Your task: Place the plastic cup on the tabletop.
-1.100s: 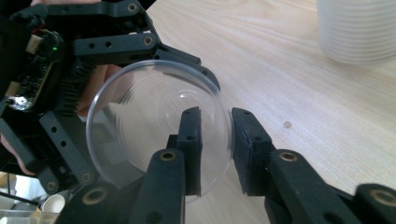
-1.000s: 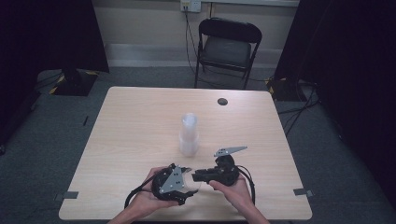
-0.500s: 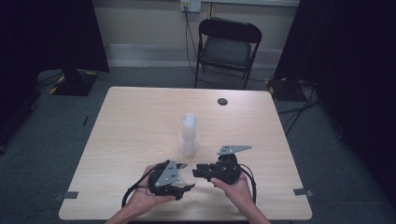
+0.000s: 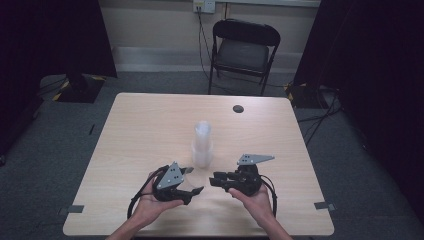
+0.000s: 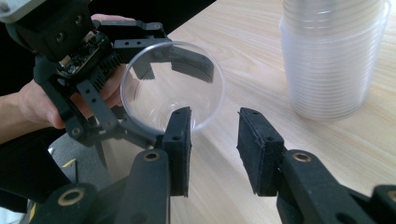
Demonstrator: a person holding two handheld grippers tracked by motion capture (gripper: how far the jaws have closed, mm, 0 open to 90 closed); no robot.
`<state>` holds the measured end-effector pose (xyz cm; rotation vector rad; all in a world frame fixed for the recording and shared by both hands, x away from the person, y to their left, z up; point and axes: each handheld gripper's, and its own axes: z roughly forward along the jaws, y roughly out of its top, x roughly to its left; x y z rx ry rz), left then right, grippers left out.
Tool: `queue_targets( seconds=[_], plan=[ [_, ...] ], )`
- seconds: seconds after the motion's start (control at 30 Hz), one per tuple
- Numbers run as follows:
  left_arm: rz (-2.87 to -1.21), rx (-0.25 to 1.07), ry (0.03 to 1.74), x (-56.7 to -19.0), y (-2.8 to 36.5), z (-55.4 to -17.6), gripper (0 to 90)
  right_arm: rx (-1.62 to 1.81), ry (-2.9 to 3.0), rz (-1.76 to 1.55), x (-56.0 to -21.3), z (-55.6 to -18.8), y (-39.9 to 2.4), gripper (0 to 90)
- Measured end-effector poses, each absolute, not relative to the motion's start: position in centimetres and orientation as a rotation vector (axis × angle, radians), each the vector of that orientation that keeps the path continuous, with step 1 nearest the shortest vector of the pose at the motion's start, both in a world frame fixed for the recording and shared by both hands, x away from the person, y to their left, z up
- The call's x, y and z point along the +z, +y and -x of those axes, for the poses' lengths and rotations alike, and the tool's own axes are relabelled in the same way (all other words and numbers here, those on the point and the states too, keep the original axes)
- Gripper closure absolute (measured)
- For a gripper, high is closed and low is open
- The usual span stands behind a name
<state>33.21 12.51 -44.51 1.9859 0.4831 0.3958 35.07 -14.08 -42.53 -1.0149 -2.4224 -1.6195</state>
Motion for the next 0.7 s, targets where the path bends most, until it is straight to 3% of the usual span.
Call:
queue_targets(
  seconds=[0.37,0.7],
  plan=[
    [-1.875,0.39,0.602,-44.2,14.4,-33.6,29.7,-1.621,-2.453,1.056,-42.6,-34.9,-14.7,62.8],
    [-1.805,0.46,0.691,-43.1,16.0,-33.6,30.0,-1.626,-2.535,1.117,-42.6,-34.1,-15.7,52.3]
  ],
)
